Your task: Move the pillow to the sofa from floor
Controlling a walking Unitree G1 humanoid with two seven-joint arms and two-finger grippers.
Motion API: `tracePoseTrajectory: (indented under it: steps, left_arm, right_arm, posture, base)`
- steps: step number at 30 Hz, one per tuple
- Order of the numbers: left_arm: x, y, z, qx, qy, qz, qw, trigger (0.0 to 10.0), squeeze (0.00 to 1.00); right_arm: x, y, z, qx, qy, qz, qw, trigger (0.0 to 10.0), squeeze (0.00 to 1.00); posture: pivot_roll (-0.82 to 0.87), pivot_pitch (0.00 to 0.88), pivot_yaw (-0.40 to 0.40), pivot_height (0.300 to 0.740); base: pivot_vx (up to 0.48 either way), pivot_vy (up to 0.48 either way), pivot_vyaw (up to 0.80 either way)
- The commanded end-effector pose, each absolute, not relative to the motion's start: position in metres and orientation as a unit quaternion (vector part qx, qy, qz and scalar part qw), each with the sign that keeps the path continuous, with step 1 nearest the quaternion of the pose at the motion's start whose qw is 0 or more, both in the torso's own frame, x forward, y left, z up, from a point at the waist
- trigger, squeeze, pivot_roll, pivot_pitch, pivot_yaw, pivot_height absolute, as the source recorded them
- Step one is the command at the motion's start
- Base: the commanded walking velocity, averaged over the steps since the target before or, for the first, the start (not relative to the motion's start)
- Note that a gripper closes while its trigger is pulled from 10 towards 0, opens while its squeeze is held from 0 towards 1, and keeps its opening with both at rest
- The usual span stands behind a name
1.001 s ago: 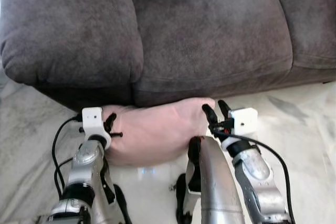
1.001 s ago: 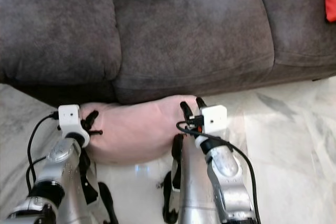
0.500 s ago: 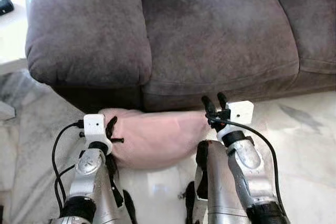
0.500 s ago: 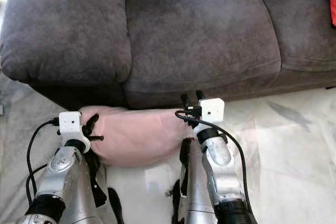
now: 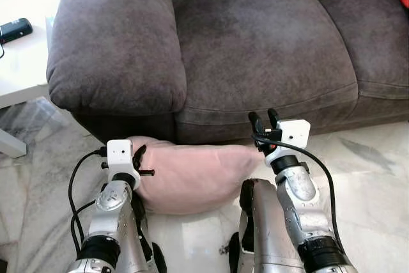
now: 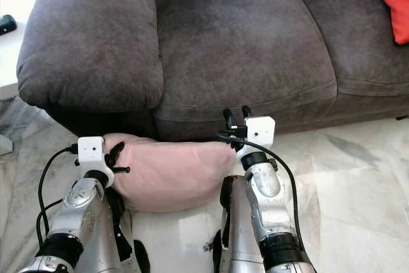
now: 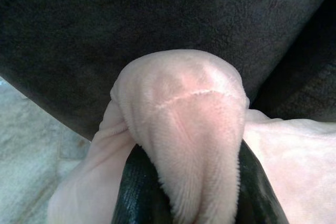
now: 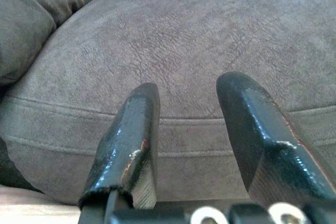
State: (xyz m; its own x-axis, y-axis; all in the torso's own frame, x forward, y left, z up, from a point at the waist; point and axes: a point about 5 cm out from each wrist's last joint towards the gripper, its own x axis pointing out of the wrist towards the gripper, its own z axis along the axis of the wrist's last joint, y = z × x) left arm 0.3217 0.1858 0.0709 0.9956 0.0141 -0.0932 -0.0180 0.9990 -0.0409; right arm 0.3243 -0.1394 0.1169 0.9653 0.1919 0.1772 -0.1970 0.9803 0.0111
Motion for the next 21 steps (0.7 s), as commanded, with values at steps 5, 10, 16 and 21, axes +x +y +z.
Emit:
tracePoseTrajectory:
  steps: [5, 10, 16, 21]
  left_arm:
    - [0.3284, 0.1988, 0.0930, -0.017, -0.007, 0.032, 0.999, 10.0, 0.00]
    - [0.3274, 0.1992, 0.0924, -0.019, -0.008, 0.032, 0.999, 10.0, 0.00]
    - [0.3269, 0.1968, 0.0902, -0.023, -0.004, 0.030, 0.999, 10.0, 0.00]
    - [0.3265, 0.1954, 0.0893, -0.022, -0.002, 0.027, 0.999, 10.0, 0.00]
  right_arm:
    - [0.3255, -0.1395, 0.1132, 0.014, -0.086, 0.096, 0.992, 10.0, 0.00]
    - [0.3246, -0.1401, 0.1127, 0.014, -0.087, 0.095, 0.992, 10.0, 0.00]
    - [0.3245, -0.1422, 0.1123, 0.013, -0.088, 0.094, 0.992, 10.0, 0.00]
    - [0.3247, -0.1422, 0.1126, 0.012, -0.090, 0.095, 0.991, 10.0, 0.00]
  posture:
    - [0.05, 0.136, 0.009, 0.470]
    - [0.05, 0.138, 0.008, 0.470]
    - [0.04, 0.138, 0.006, 0.470]
    - [0.04, 0.136, 0.004, 0.470]
  base:
    - [0.000, 0.000, 0.00]
    - [0.000, 0.000, 0.00]
    - [0.000, 0.000, 0.00]
    - [0.000, 0.000, 0.00]
